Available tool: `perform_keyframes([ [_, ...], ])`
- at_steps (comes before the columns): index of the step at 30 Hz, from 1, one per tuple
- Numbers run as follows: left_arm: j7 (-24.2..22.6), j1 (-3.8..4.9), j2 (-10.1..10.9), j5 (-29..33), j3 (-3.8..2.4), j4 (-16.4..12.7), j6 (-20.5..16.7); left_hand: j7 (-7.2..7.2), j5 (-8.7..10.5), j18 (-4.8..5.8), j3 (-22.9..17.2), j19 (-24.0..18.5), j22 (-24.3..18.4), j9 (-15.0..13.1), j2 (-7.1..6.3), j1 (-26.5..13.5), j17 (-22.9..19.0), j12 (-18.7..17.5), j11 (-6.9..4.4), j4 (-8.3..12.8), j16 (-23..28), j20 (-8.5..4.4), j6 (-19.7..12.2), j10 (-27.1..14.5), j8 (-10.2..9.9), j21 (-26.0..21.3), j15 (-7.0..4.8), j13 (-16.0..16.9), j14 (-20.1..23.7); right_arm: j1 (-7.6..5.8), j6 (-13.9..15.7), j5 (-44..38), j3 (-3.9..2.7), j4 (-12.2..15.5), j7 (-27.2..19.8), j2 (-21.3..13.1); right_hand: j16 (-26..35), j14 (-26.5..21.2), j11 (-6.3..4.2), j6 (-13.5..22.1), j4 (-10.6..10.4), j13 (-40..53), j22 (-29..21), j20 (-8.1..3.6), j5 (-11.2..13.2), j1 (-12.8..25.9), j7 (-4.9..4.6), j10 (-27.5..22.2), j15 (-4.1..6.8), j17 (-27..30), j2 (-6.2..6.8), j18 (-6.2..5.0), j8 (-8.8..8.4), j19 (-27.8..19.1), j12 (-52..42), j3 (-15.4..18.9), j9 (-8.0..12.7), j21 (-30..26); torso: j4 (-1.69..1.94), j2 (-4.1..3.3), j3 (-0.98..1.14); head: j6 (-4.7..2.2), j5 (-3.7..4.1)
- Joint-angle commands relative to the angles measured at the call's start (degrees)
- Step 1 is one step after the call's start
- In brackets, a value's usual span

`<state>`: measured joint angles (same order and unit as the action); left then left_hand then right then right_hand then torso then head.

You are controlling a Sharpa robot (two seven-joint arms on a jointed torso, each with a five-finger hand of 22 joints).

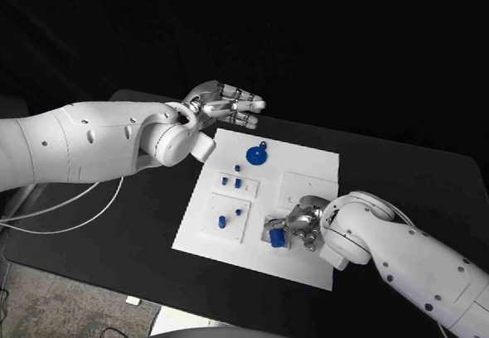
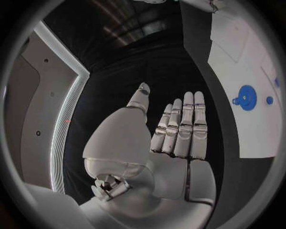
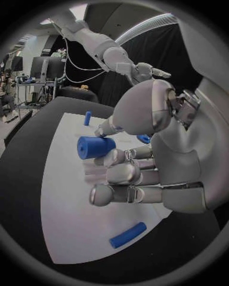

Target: Assemble the parts on the task board

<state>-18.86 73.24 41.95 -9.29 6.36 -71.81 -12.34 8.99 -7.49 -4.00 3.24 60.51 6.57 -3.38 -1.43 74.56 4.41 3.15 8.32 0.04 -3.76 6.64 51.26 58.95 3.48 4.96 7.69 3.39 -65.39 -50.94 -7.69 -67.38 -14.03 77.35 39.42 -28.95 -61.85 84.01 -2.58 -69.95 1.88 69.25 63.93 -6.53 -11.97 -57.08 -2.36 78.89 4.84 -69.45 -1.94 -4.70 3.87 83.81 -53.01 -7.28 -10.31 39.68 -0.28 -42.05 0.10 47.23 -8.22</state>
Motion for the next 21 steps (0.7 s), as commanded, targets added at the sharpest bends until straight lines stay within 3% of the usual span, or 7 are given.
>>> perform_keyframes([
  [1,-0.1,0.04,-0.2,-0.1,-0.04,0.0,0.7,0.04,-0.08,-0.29,-0.2,0.1,-0.1,0.1,0.0,-0.1,-0.1,0.2,0.36,-0.1,0.3,0.21,-0.2,-0.2,-0.1,0.2,-0.03,0.0,0.4,0.0,-1.0,-1.6,0.06,-0.5,0.4,0.2,0.3,-0.1,-0.01,0.0,-0.9,-0.1,-0.1,-0.11,1.0,0.0,0.33,-0.6,0.47,0.1,-1.37,0.27,-0.23,2.8,0.4,0.3,0.1,-0.4,-0.02,-0.02,-0.01,0.02,-0.01],
  [10,0.2,0.04,-0.2,-0.3,-0.04,0.0,0.9,0.07,-0.02,-0.28,-0.3,0.0,-0.1,0.1,-0.12,-0.1,0.0,0.2,0.38,-0.3,0.3,0.22,-0.1,-0.2,-0.1,0.3,-0.01,0.0,0.4,-0.07,-1.1,-2.2,0.06,-0.7,0.1,0.4,0.9,-0.1,0.11,0.2,-3.2,-0.4,0.0,-0.11,7.8,1.9,0.17,-0.8,0.5,0.2,0.54,0.01,-0.21,2.8,0.8,2.1,-0.3,-0.9,-0.03,0.01,-0.01,0.03,-0.22],
  [11,0.2,0.04,-0.2,-0.3,-0.04,0.0,1.0,0.07,-0.02,-0.28,-0.3,0.0,-0.1,0.1,-0.12,-0.1,0.0,0.2,0.38,-0.3,0.3,0.22,-0.1,-0.2,-0.1,0.3,-0.01,0.0,0.4,-0.08,-1.1,-2.2,0.06,-0.7,0.0,0.4,1.3,-0.2,0.06,0.5,-4.6,-0.7,0.0,-0.18,8.6,1.9,0.05,-1.1,0.55,0.4,2.61,-0.16,-0.21,2.8,1.3,1.4,-0.5,-1.2,-0.05,0.02,-0.02,0.03,-0.24],
  [14,0.4,0.04,-0.2,-0.4,-0.04,-0.1,1.2,0.07,-0.02,-0.28,-0.3,0.0,-0.1,0.1,-0.12,-0.1,0.0,0.2,0.38,-0.3,0.3,0.22,-0.1,-0.2,-0.1,0.3,-0.01,0.0,0.4,-0.09,-1.0,-2.3,0.07,-0.8,-0.2,0.5,1.6,-0.3,0.4,1.4,-6.0,-0.3,0.1,-0.23,8.7,1.5,-0.23,-1.9,0.59,0.4,4.72,-0.4,-0.16,2.7,1.1,1.4,-0.6,-1.5,-0.07,0.01,-0.03,0.07,-0.25],
  [21,0.8,0.04,-0.2,-1.0,-0.04,0.0,1.3,0.0,0.16,-0.3,-0.4,0.1,-0.3,0.0,-0.32,-0.2,0.0,0.2,0.38,-0.7,0.3,0.21,0.3,-0.4,0.0,0.4,-0.04,0.0,0.3,-0.1,-0.9,-2.5,0.13,-0.9,-0.6,0.6,2.2,-0.4,0.53,1.9,-8.2,-0.6,0.8,-0.11,8.9,0.4,-0.38,-2.6,0.52,0.4,6.65,-0.49,-0.21,2.8,1.3,1.1,-0.8,-2.0,-0.04,0.0,-0.01,0.09,-0.23],
])
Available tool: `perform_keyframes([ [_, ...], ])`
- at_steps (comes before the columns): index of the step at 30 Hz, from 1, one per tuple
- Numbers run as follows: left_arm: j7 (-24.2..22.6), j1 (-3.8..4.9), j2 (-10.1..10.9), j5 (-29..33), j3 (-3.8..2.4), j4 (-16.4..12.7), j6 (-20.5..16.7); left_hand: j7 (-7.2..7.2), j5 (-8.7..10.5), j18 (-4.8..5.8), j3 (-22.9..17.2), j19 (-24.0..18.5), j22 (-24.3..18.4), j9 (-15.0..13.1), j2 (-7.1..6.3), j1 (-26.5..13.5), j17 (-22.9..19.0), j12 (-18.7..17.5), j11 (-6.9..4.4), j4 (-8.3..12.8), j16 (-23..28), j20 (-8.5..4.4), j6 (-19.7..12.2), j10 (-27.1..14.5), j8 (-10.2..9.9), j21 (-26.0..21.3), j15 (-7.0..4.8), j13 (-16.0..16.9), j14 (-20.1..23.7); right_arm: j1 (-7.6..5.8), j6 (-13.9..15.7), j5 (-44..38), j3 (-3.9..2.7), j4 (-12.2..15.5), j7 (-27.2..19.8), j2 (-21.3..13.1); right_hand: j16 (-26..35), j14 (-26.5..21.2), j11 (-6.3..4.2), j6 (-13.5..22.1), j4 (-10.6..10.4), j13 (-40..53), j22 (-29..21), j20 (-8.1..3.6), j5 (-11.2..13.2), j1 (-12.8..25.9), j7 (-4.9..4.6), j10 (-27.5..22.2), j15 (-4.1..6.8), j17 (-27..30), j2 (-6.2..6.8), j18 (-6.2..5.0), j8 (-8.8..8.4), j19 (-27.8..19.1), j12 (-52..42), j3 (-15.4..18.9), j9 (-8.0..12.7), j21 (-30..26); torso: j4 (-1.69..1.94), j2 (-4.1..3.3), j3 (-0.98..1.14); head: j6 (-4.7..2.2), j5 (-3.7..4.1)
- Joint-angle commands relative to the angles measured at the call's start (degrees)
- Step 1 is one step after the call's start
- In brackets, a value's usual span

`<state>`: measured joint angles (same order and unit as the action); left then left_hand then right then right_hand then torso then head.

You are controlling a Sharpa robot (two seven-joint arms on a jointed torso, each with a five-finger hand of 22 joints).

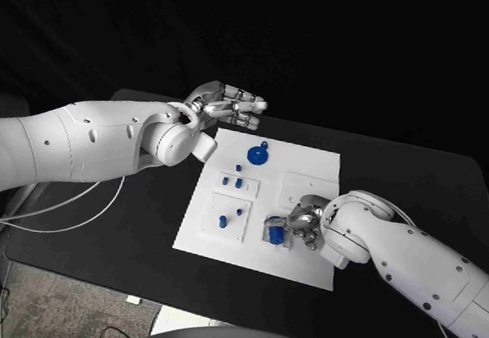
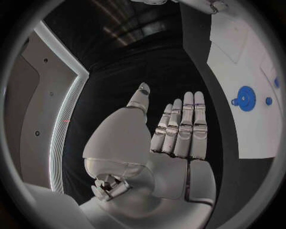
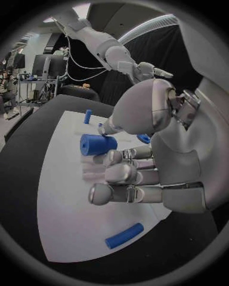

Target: Assemble the parts on the task board

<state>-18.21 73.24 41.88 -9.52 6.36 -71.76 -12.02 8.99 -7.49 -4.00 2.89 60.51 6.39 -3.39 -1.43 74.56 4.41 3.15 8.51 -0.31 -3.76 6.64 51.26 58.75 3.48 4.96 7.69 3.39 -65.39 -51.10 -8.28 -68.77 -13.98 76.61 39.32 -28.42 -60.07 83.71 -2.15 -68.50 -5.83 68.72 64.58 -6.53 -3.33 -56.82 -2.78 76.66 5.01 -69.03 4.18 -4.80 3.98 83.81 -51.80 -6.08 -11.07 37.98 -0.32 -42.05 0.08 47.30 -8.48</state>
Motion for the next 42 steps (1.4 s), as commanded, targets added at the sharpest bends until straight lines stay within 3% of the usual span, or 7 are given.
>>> perform_keyframes([
  [1,0.2,0.04,-0.2,-0.8,-0.04,0.0,1.0,0.0,0.16,-0.29,0.0,0.1,-0.1,0.0,-0.32,-0.2,0.0,0.2,0.18,-0.3,0.3,0.2,0.3,-0.2,0.0,0.4,-0.04,0.0,0.3,0.06,-0.3,-1.1,0.08,-0.2,-0.5,0.0,0.4,0.0,0.12,0.5,-0.7,-0.1,0.2,-0.11,0.3,0.0,0.02,-0.4,0.36,0.0,0.7,-0.4,-0.32,2.7,0.2,-0.1,0.0,-0.3,-0.01,0.0,0.0,0.03,0.02],
  [18,0.7,0.05,-0.2,-1.5,-0.04,0.1,1.0,-0.02,0.25,-0.28,-0.2,0.1,-0.2,0.0,-0.6,-0.1,0.0,0.2,0.17,-0.6,0.3,0.19,0.3,-0.2,0.0,0.4,-0.04,0.0,0.3,0.07,1.1,-1.0,0.13,1.1,-1.2,-0.8,0.6,0.1,0.03,0.3,-2.8,-0.4,0.7,-0.19,0.4,0.0,0.11,-0.2,0.4,-0.1,1.34,-0.31,-0.27,2.9,0.2,0.3,0.0,-0.5,0.04,0.01,0.05,0.12,0.14],
  [24,0.8,0.05,0.0,-1.6,-0.04,0.1,1.0,-0.02,0.25,-0.28,-0.2,0.1,-0.2,0.0,-0.6,-0.1,0.0,0.2,0.17,-0.6,0.3,0.19,0.3,-0.2,0.0,0.4,-0.04,0.0,0.3,0.16,5.3,-0.3,0.13,3.3,-5.8,-2.2,0.5,0.2,-0.13,-0.6,0.6,0.9,1.0,-0.28,0.0,-3.0,0.29,0.7,0.54,-0.2,-0.02,-0.49,-0.29,3.0,-2.2,-0.2,-0.4,0.2,0.0,-0.01,0.06,0.15,0.22],
  [26,0.8,0.05,0.0,-1.6,-0.04,0.1,1.1,-0.02,0.25,-0.28,-0.2,0.1,-0.2,0.0,-0.6,-0.1,0.0,0.2,0.17,-0.6,0.3,0.19,0.3,-0.2,0.0,0.4,-0.04,0.0,0.3,0.27,6.9,-0.2,0.13,4.1,-8.1,-2.8,0.4,0.3,-0.2,-0.9,2.2,1.6,1.5,-0.38,-4.0,-4.0,0.43,0.9,0.6,-0.3,-0.13,-0.49,-0.29,3.1,-3.2,0.5,-0.9,1.2,-0.08,-0.01,0.07,0.09,0.28],
  [31,0.8,0.05,0.1,-1.6,-0.04,0.1,1.3,0.02,0.24,-0.27,-0.3,0.1,-0.3,0.0,-0.76,-0.3,0.0,0.2,0.18,-1.0,0.3,0.19,0.3,-0.2,0.0,0.5,-0.03,0.0,0.3,0.47,9.4,-0.8,0.13,5.7,-12.7,-4.1,0.3,0.3,-0.24,-1.0,3.1,2.6,1.9,-0.37,-4.9,-4.6,0.47,1.1,0.61,-0.3,0.03,-0.53,-0.32,3.0,-4.6,0.7,-1.7,2.2,-0.19,0.05,0.05,-0.07,0.34],
  [38,0.8,0.05,0.4,-1.7,-0.03,0.1,1.5,0.02,0.24,-0.27,-0.3,0.1,-0.3,0.0,-0.76,-0.3,0.0,0.2,0.18,-1.0,0.3,0.19,0.3,-0.2,0.0,0.5,-0.03,0.0,0.3,0.96,7.6,-6.3,0.12,7.0,-15.9,-6.0,0.1,0.3,-0.28,-1.1,2.3,2.6,2.2,-0.3,-4.3,-5.1,0.53,1.1,0.6,-0.4,0.69,-0.72,-0.28,3.0,-4.7,0.5,-2.3,2.6,-0.04,0.01,0.06,-0.23,0.27],
  [42,0.8,0.04,0.7,-1.7,-0.02,0.0,1.5,0.02,0.24,-0.27,-0.3,0.1,-0.3,0.0,-0.76,-0.3,0.0,0.2,0.18,-1.0,0.3,0.19,0.3,-0.2,0.0,0.5,-0.03,0.0,0.3,1.52,4.6,-9.7,0.12,7.9,-15.5,-6.7,0.0,0.3,-0.58,-2.1,4.3,2.0,2.4,-0.39,-4.3,-6.7,0.92,1.5,0.76,-0.4,-0.63,-0.48,-0.27,3.1,-4.1,0.0,-2.6,2.8,-0.06,0.03,0.08,-0.14,0.32],
])
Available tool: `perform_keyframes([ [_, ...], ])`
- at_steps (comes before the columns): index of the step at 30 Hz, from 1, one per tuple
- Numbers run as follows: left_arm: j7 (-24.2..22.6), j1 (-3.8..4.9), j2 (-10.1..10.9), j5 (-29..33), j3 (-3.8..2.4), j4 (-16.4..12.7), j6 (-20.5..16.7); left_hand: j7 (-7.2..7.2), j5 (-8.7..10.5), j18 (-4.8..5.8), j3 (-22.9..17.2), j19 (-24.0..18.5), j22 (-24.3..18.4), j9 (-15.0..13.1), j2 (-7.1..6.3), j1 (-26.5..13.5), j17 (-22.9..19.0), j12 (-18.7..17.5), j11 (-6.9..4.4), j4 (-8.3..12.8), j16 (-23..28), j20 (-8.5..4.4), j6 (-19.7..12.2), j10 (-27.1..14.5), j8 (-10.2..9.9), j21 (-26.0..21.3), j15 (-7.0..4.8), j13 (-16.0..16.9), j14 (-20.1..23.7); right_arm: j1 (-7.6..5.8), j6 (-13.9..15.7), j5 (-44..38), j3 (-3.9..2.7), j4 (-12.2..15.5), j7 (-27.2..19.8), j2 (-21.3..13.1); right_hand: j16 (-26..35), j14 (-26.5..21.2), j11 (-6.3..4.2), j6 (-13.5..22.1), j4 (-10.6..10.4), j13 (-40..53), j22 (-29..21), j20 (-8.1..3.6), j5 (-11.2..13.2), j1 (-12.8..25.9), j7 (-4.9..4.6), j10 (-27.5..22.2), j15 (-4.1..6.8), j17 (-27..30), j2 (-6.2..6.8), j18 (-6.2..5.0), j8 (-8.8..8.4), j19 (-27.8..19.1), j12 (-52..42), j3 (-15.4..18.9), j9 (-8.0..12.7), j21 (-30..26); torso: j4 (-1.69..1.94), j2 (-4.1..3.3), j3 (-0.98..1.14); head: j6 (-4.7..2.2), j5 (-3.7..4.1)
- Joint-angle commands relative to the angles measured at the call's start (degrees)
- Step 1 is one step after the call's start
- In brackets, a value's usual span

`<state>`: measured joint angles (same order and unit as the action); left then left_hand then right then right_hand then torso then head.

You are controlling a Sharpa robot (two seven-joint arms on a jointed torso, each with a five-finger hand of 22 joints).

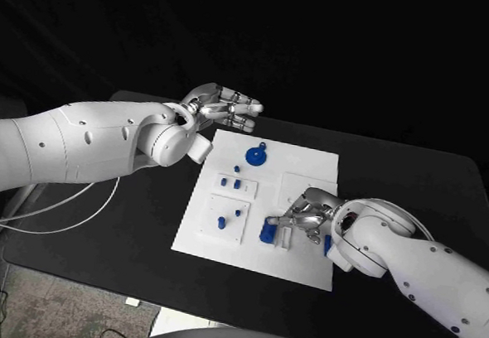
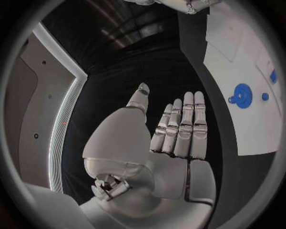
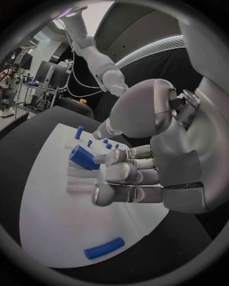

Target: Assemble the parts on the task board

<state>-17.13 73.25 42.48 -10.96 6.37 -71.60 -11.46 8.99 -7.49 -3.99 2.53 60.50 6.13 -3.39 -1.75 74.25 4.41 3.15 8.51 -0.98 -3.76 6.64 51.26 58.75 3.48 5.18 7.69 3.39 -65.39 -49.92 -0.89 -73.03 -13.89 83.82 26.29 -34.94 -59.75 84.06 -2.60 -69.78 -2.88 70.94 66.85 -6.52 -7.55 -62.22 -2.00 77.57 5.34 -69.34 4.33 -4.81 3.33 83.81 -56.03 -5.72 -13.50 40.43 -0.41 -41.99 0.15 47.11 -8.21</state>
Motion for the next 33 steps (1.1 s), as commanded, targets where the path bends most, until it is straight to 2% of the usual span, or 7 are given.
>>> perform_keyframes([
  [1,-0.3,0.03,0.1,-0.2,-0.02,-0.1,1.0,0.02,0.24,-0.28,0.1,0.1,-0.1,0.0,-0.45,0.0,0.0,0.2,0.19,-0.3,0.3,0.19,0.3,-0.2,0.0,0.3,-0.03,0.0,0.3,0.49,-3.2,-6.5,0.03,0.9,-2.4,-0.2,-0.2,-0.1,-0.19,-1.0,1.8,-0.2,0.1,-0.4,-0.3,-1.8,0.25,0.6,0.45,-0.1,-1.09,-0.45,0.4,3.0,0.0,-0.6,-0.2,0.3,0.02,-0.03,0.01,0.06,0.08],
  [4,-0.3,0.03,0.1,-0.2,-0.02,-0.1,1.0,0.02,0.27,-0.28,0.1,0.1,-0.1,0.0,-0.48,0.1,0.0,0.2,0.18,-0.4,0.3,0.19,0.8,-0.2,0.0,0.3,-0.04,0.0,0.3,0.87,-3.9,-9.3,0.03,1.6,-2.0,-0.3,0.1,0.0,-0.53,-2.2,4.6,0.4,0.2,-0.58,-0.7,-2.9,0.79,1.2,0.63,0.2,-1.78,-0.09,0.4,3.1,-1.0,-0.8,-0.6,0.5,0.06,-0.05,-0.01,0.1,0.25],
  [9,-0.2,0.03,0.0,-0.2,-0.02,0.0,1.1,0.02,0.27,-0.28,0.1,0.1,-0.1,0.0,-0.48,0.1,0.0,0.2,0.18,-0.4,0.3,0.19,0.8,-0.2,0.0,0.3,-0.04,0.0,0.3,1.33,-4.0,-13.6,0.03,2.6,-1.5,-0.2,0.1,0.0,-0.9,-3.5,7.8,1.6,0.3,-0.84,-1.4,-4.9,1.37,1.9,0.82,0.4,-1.33,0.42,0.38,3.1,-2.6,-1.9,-1.8,0.8,0.11,-0.08,-0.07,0.14,0.4],
  [14,-0.2,0.03,0.0,-0.2,-0.01,0.0,1.2,0.01,0.28,-0.27,0.1,0.1,-0.2,0.0,-0.34,0.1,0.0,0.2,0.17,-0.4,0.3,0.19,0.9,-0.1,0.0,0.3,-0.04,0.0,0.3,1.66,-3.5,-16.1,0.03,3.1,-0.9,0.1,0.1,0.0,-1.1,-4.3,8.4,2.0,0.3,-0.97,-1.7,-5.2,1.75,2.1,0.91,0.6,-0.49,0.67,0.45,3.1,-2.6,-2.6,-3.0,0.9,0.14,-0.08,-0.07,0.17,0.39],
  [18,-0.2,0.03,0.0,-0.3,-0.01,0.0,1.3,0.01,0.28,-0.27,0.1,0.1,-0.2,0.0,-0.34,0.1,0.0,0.2,0.17,-0.4,0.3,0.19,0.9,-0.1,0.0,0.3,-0.04,0.0,0.3,1.82,-2.9,-17.0,0.03,3.2,-0.4,0.5,0.0,0.0,-1.4,-4.8,7.7,2.2,0.1,-1.23,-2.1,-5.3,2.21,2.3,1.15,0.8,0.15,0.94,0.38,3.1,-2.3,-2.8,-7.2,1.0,0.18,-0.1,-0.11,0.25,0.38],
  [23,-0.1,0.02,0.0,-0.3,-0.01,0.0,1.4,0.01,0.28,-0.27,0.1,0.1,-0.2,0.0,-0.34,0.1,0.0,0.2,0.17,-0.4,0.3,0.19,0.9,-0.1,0.0,0.3,-0.04,0.0,0.3,1.99,-2.2,-17.6,0.03,2.9,0.7,1.0,0.1,0.0,-1.53,-4.9,7.4,2.5,-0.1,-1.3,-2.5,-5.3,2.45,2.6,1.21,0.9,0.23,1.05,0.39,3.1,-2.3,-2.9,-9.8,1.0,0.15,-0.08,-0.14,0.29,0.35],
  [33,-0.1,0.02,0.0,-0.3,0.0,0.0,1.5,0.01,0.28,-0.27,0.1,0.1,-0.2,0.0,-0.34,0.1,0.0,0.2,0.17,-0.4,0.3,0.19,0.9,-0.1,0.0,0.3,-0.04,0.0,0.3,2.26,-2.0,-16.6,0.03,1.7,4.2,1.6,0.3,0.0,-2.02,-5.1,9.5,3.8,-0.6,-1.57,-2.3,-4.8,3.22,3.4,1.5,1.5,-2.54,1.47,0.45,3.1,-3.5,-4.4,-16.6,1.0,0.09,-0.08,-0.11,0.44,0.26],
])
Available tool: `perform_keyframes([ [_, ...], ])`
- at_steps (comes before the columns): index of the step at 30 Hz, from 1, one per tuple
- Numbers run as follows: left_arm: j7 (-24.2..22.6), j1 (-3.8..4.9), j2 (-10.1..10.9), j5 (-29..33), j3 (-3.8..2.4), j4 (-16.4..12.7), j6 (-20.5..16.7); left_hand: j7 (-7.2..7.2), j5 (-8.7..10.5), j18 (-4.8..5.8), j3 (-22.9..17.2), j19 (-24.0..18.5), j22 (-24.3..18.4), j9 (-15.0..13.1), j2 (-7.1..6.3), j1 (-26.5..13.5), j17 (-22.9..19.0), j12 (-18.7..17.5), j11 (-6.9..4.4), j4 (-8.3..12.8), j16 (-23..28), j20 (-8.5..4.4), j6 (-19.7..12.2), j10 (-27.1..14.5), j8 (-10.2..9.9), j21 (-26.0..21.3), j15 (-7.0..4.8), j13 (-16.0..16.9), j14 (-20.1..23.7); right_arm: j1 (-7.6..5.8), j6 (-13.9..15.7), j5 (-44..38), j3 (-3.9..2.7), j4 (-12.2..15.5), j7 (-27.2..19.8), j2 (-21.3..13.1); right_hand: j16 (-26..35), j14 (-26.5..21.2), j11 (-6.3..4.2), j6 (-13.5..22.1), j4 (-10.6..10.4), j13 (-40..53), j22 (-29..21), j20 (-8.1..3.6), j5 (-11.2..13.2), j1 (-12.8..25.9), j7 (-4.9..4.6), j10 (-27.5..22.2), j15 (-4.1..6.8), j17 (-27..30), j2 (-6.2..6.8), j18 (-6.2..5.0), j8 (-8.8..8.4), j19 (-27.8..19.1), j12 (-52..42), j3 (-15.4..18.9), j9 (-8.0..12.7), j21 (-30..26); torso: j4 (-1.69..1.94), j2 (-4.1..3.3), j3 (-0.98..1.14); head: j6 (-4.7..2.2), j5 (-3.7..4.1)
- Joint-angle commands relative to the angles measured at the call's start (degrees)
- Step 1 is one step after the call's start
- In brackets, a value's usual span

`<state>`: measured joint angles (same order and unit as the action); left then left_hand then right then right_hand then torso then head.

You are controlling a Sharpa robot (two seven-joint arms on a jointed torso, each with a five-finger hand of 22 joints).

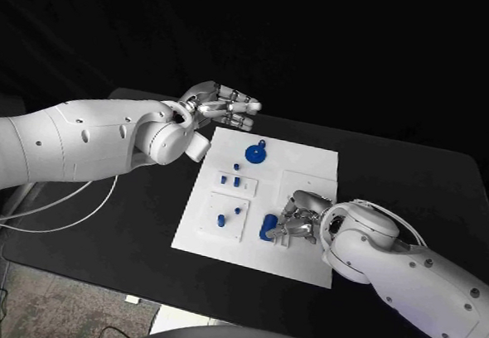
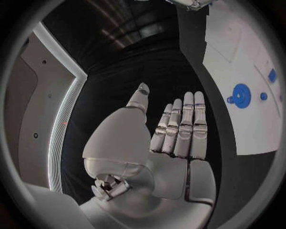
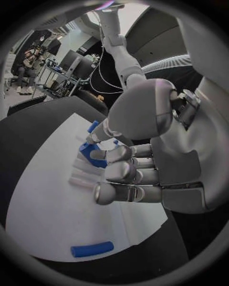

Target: Assemble the parts on the task board

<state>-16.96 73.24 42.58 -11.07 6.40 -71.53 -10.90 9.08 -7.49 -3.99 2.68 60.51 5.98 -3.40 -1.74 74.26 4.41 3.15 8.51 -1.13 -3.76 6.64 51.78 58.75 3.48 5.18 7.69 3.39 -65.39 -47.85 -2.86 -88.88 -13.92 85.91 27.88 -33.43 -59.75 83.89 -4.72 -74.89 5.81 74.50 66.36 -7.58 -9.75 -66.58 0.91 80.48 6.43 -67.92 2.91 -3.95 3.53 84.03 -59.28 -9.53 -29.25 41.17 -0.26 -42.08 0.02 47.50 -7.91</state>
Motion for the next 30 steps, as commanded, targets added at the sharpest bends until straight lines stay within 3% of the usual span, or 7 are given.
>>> perform_keyframes([
  [1,-0.3,0.03,-0.1,-0.2,-0.03,-0.1,0.9,-0.08,0.28,-0.27,0.0,0.1,-0.1,0.0,-0.34,0.1,0.0,0.2,0.17,-0.2,0.3,0.19,0.4,-0.1,0.0,0.3,-0.04,0.0,0.3,0.24,-0.2,-0.7,0.06,-0.4,2.7,0.1,0.4,0.1,0.08,0.0,1.4,0.3,-0.1,-0.52,0.1,-0.4,0.34,0.6,0.41,0.2,-1.33,0.65,0.24,2.9,-0.3,-1.2,-1.5,0.3,-0.06,0.01,0.03,0.06,-0.04],
  [6,-0.2,0.03,0.0,-0.3,-0.02,-0.1,0.9,-0.14,0.32,-0.26,0.2,0.1,-0.2,0.0,-0.15,0.1,0.0,0.2,0.12,0.0,0.3,0.18,0.8,0.0,0.0,0.4,-0.05,0.0,0.3,0.47,-0.9,-0.4,0.07,-1.0,2.7,0.3,0.4,0.1,0.32,0.7,6.0,0.8,-0.2,-0.4,0.8,-0.5,-0.05,0.8,0.25,0.4,-2.03,0.73,0.21,2.9,-0.3,-6.7,-4.1,0.5,-0.13,0.01,0.08,0.15,0.04],
  [12,-0.2,0.03,-0.1,-0.4,-0.01,0.0,1.1,-0.13,0.34,-0.25,0.2,0.1,-0.2,0.0,-0.06,0.1,0.0,0.2,0.1,0.1,0.3,0.18,0.8,0.0,0.0,0.4,-0.05,0.0,0.3,0.87,-0.9,0.4,0.08,-1.8,2.6,0.5,0.3,0.1,0.37,1.0,8.1,1.1,-0.3,-0.28,1.0,1.6,-0.14,1.0,0.14,0.7,-2.32,0.62,0.2,2.9,-0.1,-10.4,-8.1,0.7,-0.08,0.0,0.15,0.23,0.13],
  [19,-0.1,0.03,-0.1,-0.4,0.02,0.0,1.1,-0.13,0.34,-0.25,0.2,0.1,-0.2,0.0,-0.06,0.1,0.0,0.2,0.1,0.1,0.3,0.18,0.8,0.0,0.0,0.4,-0.05,0.0,0.3,1.2,-1.3,1.5,0.08,-2.0,2.0,0.8,0.2,0.1,0.16,0.8,7.2,1.3,-0.5,-0.37,0.3,2.2,0.21,1.1,0.25,0.8,-2.17,0.67,0.19,2.9,-0.1,-8.6,-9.5,0.7,-0.07,-0.01,0.14,0.29,0.47],
  [24,0.0,0.03,-0.1,-0.5,0.03,0.1,1.2,-0.13,0.34,-0.25,0.2,0.1,-0.2,0.0,-0.06,0.1,0.0,0.2,0.1,0.1,0.3,0.18,0.8,0.0,0.0,0.4,-0.05,0.0,0.3,1.28,-0.9,2.1,0.08,-2.1,1.4,0.7,0.3,0.0,-0.03,0.3,4.8,1.4,-0.6,-0.53,-1.0,2.7,0.66,1.1,0.41,0.9,-1.8,0.75,0.18,2.9,-0.1,-3.6,-9.8,0.5,-0.06,0.01,0.1,0.27,0.74],
  [30,0.0,0.03,0.0,-0.5,0.04,0.0,1.2,-0.13,0.34,-0.25,0.2,0.1,-0.2,0.0,-0.06,0.1,0.0,0.2,0.1,0.1,0.3,0.18,0.8,0.0,0.0,0.4,-0.05,0.0,0.3,1.38,1.3,3.7,0.07,-1.3,-0.5,-0.4,0.2,0.0,0.01,0.9,1.5,1.0,-0.7,-0.7,-1.1,2.0,0.49,0.6,0.54,0.9,-1.45,0.7,0.13,2.9,0.8,1.2,-9.7,0.6,-0.02,0.0,0.11,0.14,0.71],
])
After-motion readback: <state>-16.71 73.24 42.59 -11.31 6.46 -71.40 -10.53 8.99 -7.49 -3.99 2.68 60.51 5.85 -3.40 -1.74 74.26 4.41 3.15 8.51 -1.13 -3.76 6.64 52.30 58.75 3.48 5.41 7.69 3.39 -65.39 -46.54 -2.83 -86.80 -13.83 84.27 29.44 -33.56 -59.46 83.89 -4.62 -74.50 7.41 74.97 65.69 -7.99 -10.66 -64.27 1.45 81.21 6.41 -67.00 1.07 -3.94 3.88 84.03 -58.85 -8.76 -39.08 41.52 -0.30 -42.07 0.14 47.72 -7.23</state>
